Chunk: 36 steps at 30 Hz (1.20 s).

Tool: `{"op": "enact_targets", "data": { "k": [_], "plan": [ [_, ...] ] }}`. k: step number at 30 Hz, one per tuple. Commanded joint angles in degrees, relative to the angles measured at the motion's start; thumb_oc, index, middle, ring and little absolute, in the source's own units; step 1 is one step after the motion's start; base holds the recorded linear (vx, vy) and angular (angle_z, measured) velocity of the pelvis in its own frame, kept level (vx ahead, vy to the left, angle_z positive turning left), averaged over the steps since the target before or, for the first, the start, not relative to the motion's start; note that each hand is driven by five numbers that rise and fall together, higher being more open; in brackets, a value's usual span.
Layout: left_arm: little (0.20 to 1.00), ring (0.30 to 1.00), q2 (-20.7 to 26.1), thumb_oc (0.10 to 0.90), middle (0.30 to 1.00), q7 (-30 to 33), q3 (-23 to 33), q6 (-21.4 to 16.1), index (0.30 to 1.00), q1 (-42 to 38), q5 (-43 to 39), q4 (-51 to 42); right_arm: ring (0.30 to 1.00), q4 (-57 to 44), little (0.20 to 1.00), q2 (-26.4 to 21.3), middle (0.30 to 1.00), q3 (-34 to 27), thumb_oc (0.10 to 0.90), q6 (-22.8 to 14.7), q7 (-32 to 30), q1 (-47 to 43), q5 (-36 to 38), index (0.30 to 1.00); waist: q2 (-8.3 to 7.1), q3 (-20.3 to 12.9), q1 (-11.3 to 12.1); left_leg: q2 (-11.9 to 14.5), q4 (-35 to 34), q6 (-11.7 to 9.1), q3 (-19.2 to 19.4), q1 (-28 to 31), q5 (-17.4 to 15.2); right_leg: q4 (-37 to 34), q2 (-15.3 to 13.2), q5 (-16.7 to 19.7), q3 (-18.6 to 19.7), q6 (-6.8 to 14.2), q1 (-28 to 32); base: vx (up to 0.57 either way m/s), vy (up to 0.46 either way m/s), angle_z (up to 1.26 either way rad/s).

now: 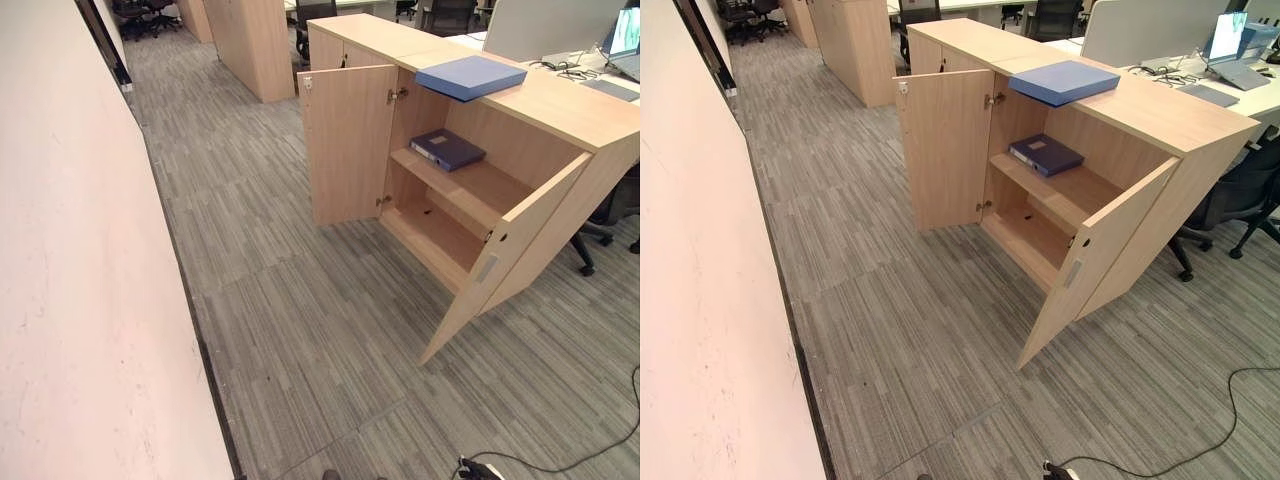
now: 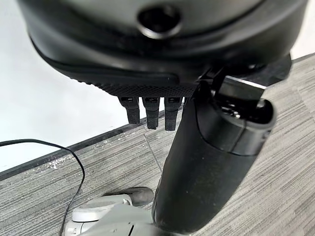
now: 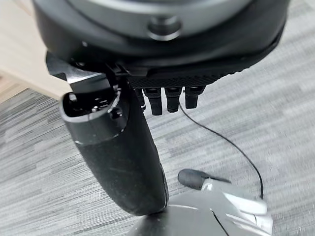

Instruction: Put the empty folder in the office cabinet

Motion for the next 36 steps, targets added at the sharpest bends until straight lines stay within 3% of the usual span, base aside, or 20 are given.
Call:
{"op": "enact_targets", "data": {
  "k": [1, 13, 21, 23, 26, 28, 29, 30, 31, 32, 34, 35, 36],
  "plan": [
    [0.900, 0.900, -0.6, 0.800, 0.900, -0.3, 1.4, -1.2, 0.900, -3.2, 0.2, 2.9, 0.900, 1.3, 0.900, -1.6, 0.900, 1.2, 0.800, -1.4, 0.3, -4.1, 0.3, 0.900, -0.84, -0.3, -0.3, -2.7, -0.4, 0.8, -4.8, 3.0, -5.2, 0.1, -0.4, 2.8, -1.3, 4.0, -0.9, 0.00, 0.000, 0.00],
    [0.900, 0.900, -0.7, 0.800, 0.900, -0.8, -1.2, 0.6, 0.900, -4.1, 6.2, 6.6, 0.900, 3.9, 0.900, -1.1, 0.900, 1.9, 0.800, 0.1, 0.6, -4.7, -0.5, 0.900, -0.76, -0.9, -0.9, -2.5, -0.4, 0.9, -4.9, 3.4, -5.5, 1.1, -0.2, 2.0, -0.5, 3.6, -0.9, 0.00, 0.000, 0.00],
    [0.900, 0.900, -0.2, 0.800, 0.900, 0.0, -1.7, 1.2, 0.900, -5.3, 6.2, 6.5, 0.900, 4.2, 0.900, -1.1, 0.900, 2.4, 0.800, 0.8, 0.1, -5.3, -0.6, 0.900, -1.17, 0.8, -1.0, -1.7, 0.2, 1.2, -5.0, 3.3, -5.6, 5.8, 0.5, 0.2, -0.4, 2.8, -3.5, 0.01, -0.036, 0.00],
    [0.900, 0.900, 0.1, 0.800, 0.900, 0.4, -1.7, 1.3, 0.900, -5.9, 5.7, 6.3, 0.900, 4.2, 0.900, -1.0, 0.900, 2.5, 0.800, 0.9, -0.1, -5.5, -0.3, 0.900, -1.75, 1.5, -1.1, -1.4, 3.6, 1.1, -4.6, 1.6, -7.0, 7.5, 0.5, -0.5, -0.4, 2.5, -4.5, 0.03, -0.090, 0.00],
    [0.900, 0.900, 0.4, 0.800, 0.900, 0.8, -1.5, 1.4, 0.900, -7.0, 4.0, 5.9, 0.900, 3.8, 0.900, -1.0, 0.900, 2.8, 0.800, 0.8, -0.2, -5.7, -0.1, 0.900, -3.33, 2.9, -1.2, -0.8, 13.9, -0.4, -2.8, -2.5, -10.8, 10.3, 0.4, -2.4, -0.6, 1.6, -4.8, 0.06, -0.109, 0.01],
    [0.900, 0.900, 0.5, 0.800, 0.900, 0.8, -1.5, 1.4, 0.900, -7.1, 3.8, 5.7, 0.900, 3.3, 0.900, -1.1, 0.900, 2.7, 0.800, 0.9, -0.2, -5.5, -0.3, 0.900, -3.63, 3.0, -1.2, -0.4, 17.7, -0.8, -2.1, -3.9, -10.9, 10.6, 0.4, -3.1, -0.6, 1.3, -4.2, 0.07, -0.088, 0.01],
    [0.900, 0.900, 0.5, 0.800, 0.900, 0.8, -1.5, 1.4, 0.900, -7.2, 3.6, 5.6, 0.900, 3.1, 0.900, -1.2, 0.900, 2.8, 0.800, 1.0, -0.2, -5.4, -0.4, 0.900, -4.05, 3.4, -1.0, 0.0, 22.6, -0.9, -1.5, -6.0, -9.8, 10.7, 0.2, -3.2, -0.6, 0.9, -3.8, 0.11, -0.196, -0.01],
    [0.900, 0.900, 0.5, 0.800, 0.900, 1.4, -1.4, 1.3, 0.900, -7.4, 2.5, 4.8, 0.900, 1.8, 0.900, -1.9, 0.900, 3.3, 0.800, 1.1, -0.4, -5.2, -0.8, 0.900, -4.88, 4.9, -0.1, 0.9, 36.0, -1.3, -1.7, -13.5, -4.9, 11.2, 0.4, -3.4, -0.6, -0.4, -2.8, 0.07, -0.161, 0.02],
    [0.900, 0.900, 0.5, 0.800, 0.900, 1.4, -1.4, 1.3, 0.900, -7.4, 2.5, 4.8, 0.900, 1.8, 0.900, -1.9, 0.900, 3.3, 0.800, 1.1, -0.4, -5.2, -0.8, 0.900, -4.77, 4.8, -0.2, 1.0, 36.4, -1.3, -1.8, -13.8, -5.1, 11.2, 0.5, -3.4, -0.6, -0.4, -2.9, 0.11, -0.202, 0.14],
    [0.900, 0.900, 0.5, 0.800, 0.900, 1.8, -1.5, 1.2, 0.900, -7.5, 1.3, 4.1, 0.900, 1.6, 0.900, -2.5, 0.900, 3.5, 0.800, 1.3, -0.7, -5.4, -1.0, 0.900, -5.23, 5.6, 0.4, 1.5, 42.0, -0.5, -1.4, -19.7, -3.3, 11.5, 0.6, -4.0, -0.8, -1.0, -2.4, 0.13, -0.081, 0.23],
    [0.900, 0.900, 0.4, 0.800, 0.900, 1.5, -1.5, 1.1, 0.900, -6.8, 0.9, 3.7, 0.900, 1.4, 0.900, -2.9, 0.900, 3.8, 0.800, 1.5, -0.6, -5.0, -1.5, 0.900, -5.32, 5.3, 1.2, 1.2, 38.5, 0.1, -1.7, -22.6, -3.7, 11.1, 0.3, -4.7, -0.3, -1.0, -1.2, 0.28, 0.011, 0.01],
    [0.900, 0.900, 0.5, 0.800, 0.900, 1.4, -0.9, 1.2, 0.900, -5.9, 0.7, 4.1, 0.900, 1.6, 0.900, -3.4, 0.900, 3.7, 0.800, 1.5, -0.6, -5.0, -1.7, 0.900, -4.92, 4.7, 2.2, 1.2, 29.4, -0.4, -2.9, -22.5, -2.5, 10.4, 0.1, -5.7, 0.6, -0.5, 0.6, 0.28, 0.087, -0.39],
    [0.900, 0.900, 0.5, 0.800, 0.900, 1.4, -0.9, 1.2, 0.900, -5.9, 0.7, 4.1, 0.900, 1.6, 0.900, -3.4, 0.900, 3.7, 0.800, 1.5, -0.6, -5.0, -1.7, 0.900, -4.97, 4.6, 2.2, 1.2, 29.2, -0.4, -2.9, -22.5, -2.3, 10.4, 0.1, -5.6, 0.6, -0.5, 0.5, 0.34, 0.117, -0.54]
  ]
}}
